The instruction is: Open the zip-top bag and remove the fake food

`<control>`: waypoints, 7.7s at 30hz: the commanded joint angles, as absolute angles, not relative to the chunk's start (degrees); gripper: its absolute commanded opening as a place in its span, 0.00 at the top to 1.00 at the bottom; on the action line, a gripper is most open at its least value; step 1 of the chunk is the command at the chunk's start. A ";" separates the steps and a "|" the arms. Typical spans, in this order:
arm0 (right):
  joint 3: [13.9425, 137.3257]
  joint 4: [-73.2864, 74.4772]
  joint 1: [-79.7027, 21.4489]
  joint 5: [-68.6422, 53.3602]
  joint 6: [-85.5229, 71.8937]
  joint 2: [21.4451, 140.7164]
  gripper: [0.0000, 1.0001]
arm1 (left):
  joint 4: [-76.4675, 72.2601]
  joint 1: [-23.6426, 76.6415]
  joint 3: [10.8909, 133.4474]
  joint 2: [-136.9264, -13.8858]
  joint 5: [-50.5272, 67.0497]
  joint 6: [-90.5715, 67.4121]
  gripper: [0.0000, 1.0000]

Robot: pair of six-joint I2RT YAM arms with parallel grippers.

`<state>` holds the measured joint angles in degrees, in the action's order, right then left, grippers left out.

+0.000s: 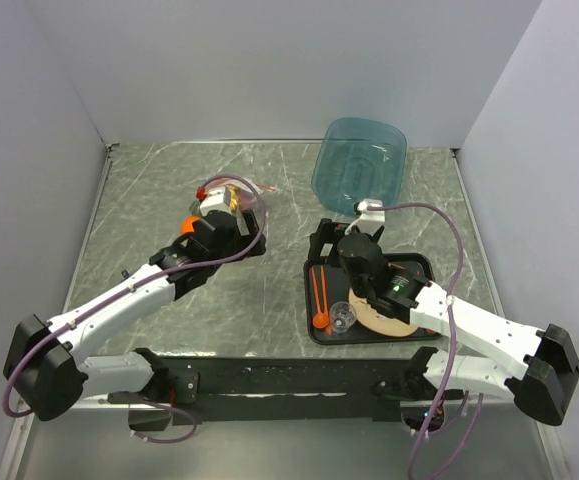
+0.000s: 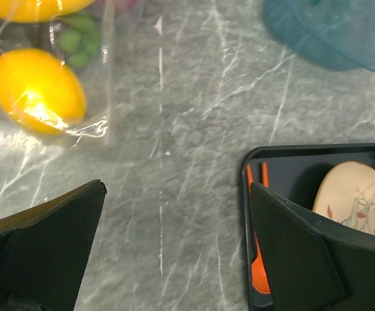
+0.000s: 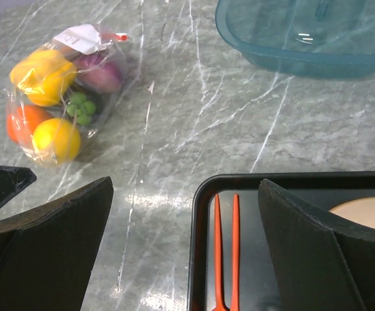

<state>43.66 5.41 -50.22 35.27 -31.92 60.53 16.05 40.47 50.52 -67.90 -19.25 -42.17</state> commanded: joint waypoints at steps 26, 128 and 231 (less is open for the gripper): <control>82.87 -3.60 -34.02 -2.11 -43.32 107.57 0.18 | 21.79 26.46 60.91 -69.70 -19.34 -42.72 0.02; 66.27 -34.28 -36.74 -12.92 -78.49 114.79 0.74 | 1.15 19.95 38.50 -67.32 -0.44 -53.61 0.40; 53.61 -31.29 -32.43 -18.46 -73.13 104.68 1.00 | -17.67 26.19 33.14 -75.86 12.13 -61.26 0.99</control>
<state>50.15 -31.18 -33.56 -22.68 -74.02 104.38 -19.40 25.76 34.52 -80.40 9.80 -62.37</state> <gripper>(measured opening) 0.033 0.014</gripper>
